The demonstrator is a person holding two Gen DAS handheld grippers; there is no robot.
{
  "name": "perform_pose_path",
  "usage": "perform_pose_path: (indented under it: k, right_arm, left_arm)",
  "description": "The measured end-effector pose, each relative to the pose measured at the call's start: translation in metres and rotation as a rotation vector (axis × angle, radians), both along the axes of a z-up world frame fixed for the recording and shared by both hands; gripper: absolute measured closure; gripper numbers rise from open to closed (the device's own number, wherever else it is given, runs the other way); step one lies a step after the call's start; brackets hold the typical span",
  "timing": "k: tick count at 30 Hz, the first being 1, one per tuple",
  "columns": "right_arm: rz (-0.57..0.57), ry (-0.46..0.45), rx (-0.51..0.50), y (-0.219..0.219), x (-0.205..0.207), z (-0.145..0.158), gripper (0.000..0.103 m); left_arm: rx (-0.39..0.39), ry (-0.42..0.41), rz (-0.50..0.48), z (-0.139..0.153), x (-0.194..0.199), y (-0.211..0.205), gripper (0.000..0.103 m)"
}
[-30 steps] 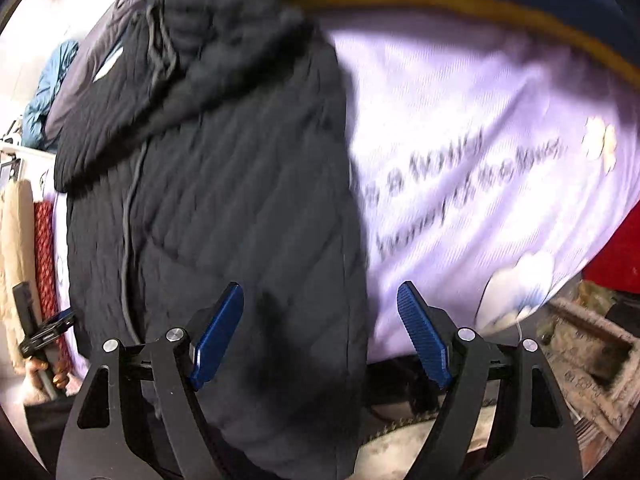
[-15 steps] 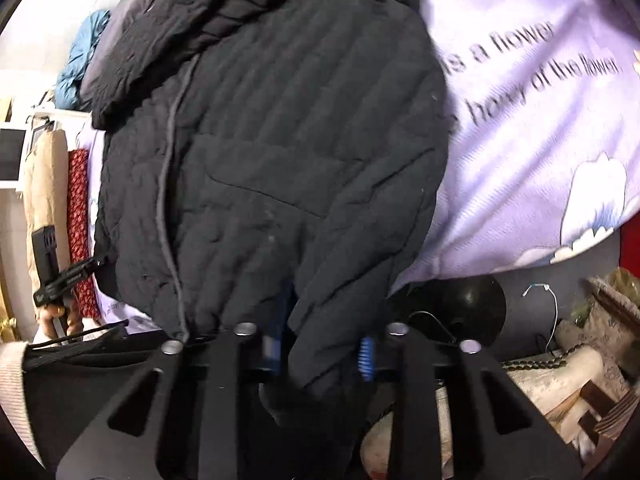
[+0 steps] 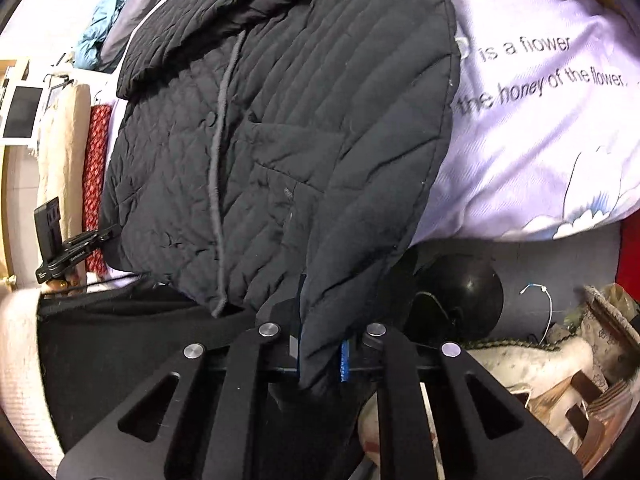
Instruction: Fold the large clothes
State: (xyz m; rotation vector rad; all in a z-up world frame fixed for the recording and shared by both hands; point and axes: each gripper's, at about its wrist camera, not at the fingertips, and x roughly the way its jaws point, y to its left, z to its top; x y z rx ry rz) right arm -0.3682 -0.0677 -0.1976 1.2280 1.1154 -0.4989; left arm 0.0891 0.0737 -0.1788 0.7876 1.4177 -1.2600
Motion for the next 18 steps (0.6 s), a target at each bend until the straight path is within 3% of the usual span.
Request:
perform_pose_path:
  k: [4,7,14,18]
  right_arm:
    - [-0.038,-0.015,0.028,-0.007,0.003,0.000,0.091]
    - [-0.062,-0.080,0.009,-0.027,0.011,0.015,0.091]
    - [-0.044,-0.139,-0.231,-0.106,0.064,0.064,0.092]
    - [-0.137,-0.150,-0.335,-0.163,0.069,0.089,0.092]
  left_arm:
    - [-0.002,0.044,0.066,0.005,0.005,-0.012,0.098]
    - [-0.065,0.044,0.054,0.026,0.012,-0.032,0.098]
    - [-0.226,-0.058,0.039,0.070,0.051,-0.113,0.098]
    - [-0.272,-0.118,0.103,0.083,0.074,-0.160,0.098]
